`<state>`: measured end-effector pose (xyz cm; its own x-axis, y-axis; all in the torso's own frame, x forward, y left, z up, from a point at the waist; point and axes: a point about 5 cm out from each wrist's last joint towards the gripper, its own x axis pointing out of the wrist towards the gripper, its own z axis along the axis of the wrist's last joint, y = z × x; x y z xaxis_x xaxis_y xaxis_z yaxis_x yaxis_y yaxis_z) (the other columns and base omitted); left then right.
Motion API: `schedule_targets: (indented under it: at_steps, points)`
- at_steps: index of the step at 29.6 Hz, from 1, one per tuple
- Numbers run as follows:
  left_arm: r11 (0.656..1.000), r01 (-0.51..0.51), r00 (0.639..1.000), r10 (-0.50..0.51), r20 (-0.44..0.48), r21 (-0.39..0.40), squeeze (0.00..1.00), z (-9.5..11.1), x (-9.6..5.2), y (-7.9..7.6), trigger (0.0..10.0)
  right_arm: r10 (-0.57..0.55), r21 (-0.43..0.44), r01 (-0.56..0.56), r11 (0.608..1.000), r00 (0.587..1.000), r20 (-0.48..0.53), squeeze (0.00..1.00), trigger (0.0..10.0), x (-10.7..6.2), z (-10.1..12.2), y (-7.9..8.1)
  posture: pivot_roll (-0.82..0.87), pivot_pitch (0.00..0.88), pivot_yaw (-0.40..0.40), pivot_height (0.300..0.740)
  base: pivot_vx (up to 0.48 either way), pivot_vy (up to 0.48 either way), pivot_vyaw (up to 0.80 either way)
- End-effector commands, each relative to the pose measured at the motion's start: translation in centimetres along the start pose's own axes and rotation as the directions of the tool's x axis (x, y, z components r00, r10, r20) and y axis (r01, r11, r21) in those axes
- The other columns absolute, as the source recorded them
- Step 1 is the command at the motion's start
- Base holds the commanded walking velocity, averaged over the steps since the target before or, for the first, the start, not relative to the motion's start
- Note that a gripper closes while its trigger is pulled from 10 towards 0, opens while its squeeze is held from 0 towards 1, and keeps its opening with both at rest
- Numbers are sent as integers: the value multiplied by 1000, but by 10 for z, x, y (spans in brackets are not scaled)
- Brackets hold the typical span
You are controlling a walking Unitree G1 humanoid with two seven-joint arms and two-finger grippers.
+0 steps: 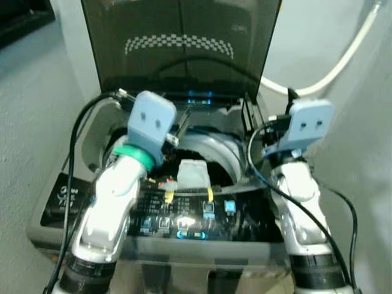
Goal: Clothes washing
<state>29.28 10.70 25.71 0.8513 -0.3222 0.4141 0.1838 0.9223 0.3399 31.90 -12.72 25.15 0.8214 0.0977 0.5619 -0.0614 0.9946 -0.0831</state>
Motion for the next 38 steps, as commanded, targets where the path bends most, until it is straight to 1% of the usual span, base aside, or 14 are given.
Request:
schedule_targets:
  at_steps: [1, 2, 3, 5, 6, 8, 13, 21, 33, 38]
  points:
    - [1000, -19, 1000, 19, 25, 7, 0, 4, -2, 1, 10000, 13, 12, -13, 1000, 999, -29, 0, 10000, -3, -6, 3, 116, 0, 7, 740, 0, 0, 0]
    - [998, -57, 998, 58, 10, -30, 0, 4, -2, 5, 10000, 21, 13, -20, 1000, 999, -33, 0, 10000, -3, -8, 5, 119, 0, 2, 740, 0, 0, 0]
    - [998, -57, 998, 58, 10, -30, 0, 4, -2, 5, 10000, 21, 13, -20, 1000, 999, -33, 0, 10000, -3, -8, 5, 119, 0, 2, 740, 0, 0, 0]
    - [984, -139, 990, 138, -23, -112, 0, 4, 3, 17, 10000, 30, 13, -29, 999, 999, -35, 0, 10000, -2, -9, 7, 119, 0, 2, 740, 0, 0, 0]
    - [984, -139, 990, 138, -23, -112, 0, 4, 3, 17, 10000, 30, 13, -29, 999, 999, -35, 0, 10000, -2, -9, 7, 119, 0, 2, 740, 0, 0, 0]
    - [971, -183, 983, 180, -35, -154, 0, 5, 7, 24, 10000, 33, 12, -32, 999, 999, -35, 0, 10000, -1, -9, 8, 118, 0, -1, 740, 0, 0, 0]
    - [964, -204, 979, 201, -32, -171, 0, 6, 11, 28, 10000, 35, -1, -35, 999, 998, -47, 0, 10000, -1, -10, 9, 112, 0, 1, 740, -61, 0, 0]
    - [965, -193, 981, 192, -25, -178, 0, 7, 11, 22, 10000, 32, -4, -32, 999, 997, -73, 0, 10000, -2, -13, 11, 102, 0, 8, 740, -376, 0, 0]
    - [964, -195, 981, 192, -33, -183, 0, 6, 12, 22, 10000, 56, 5, -56, 998, 994, -89, 0, 10000, -2, -14, 16, 101, 0, 10, 740, -389, 0, 0]
    - [963, -194, 981, 191, -35, -185, 0, 6, 13, 22, 10000, 63, -15, -65, 998, 994, -86, 0, 10000, -3, -14, 16, 99, 0, 11, 740, -394, 0, 0]
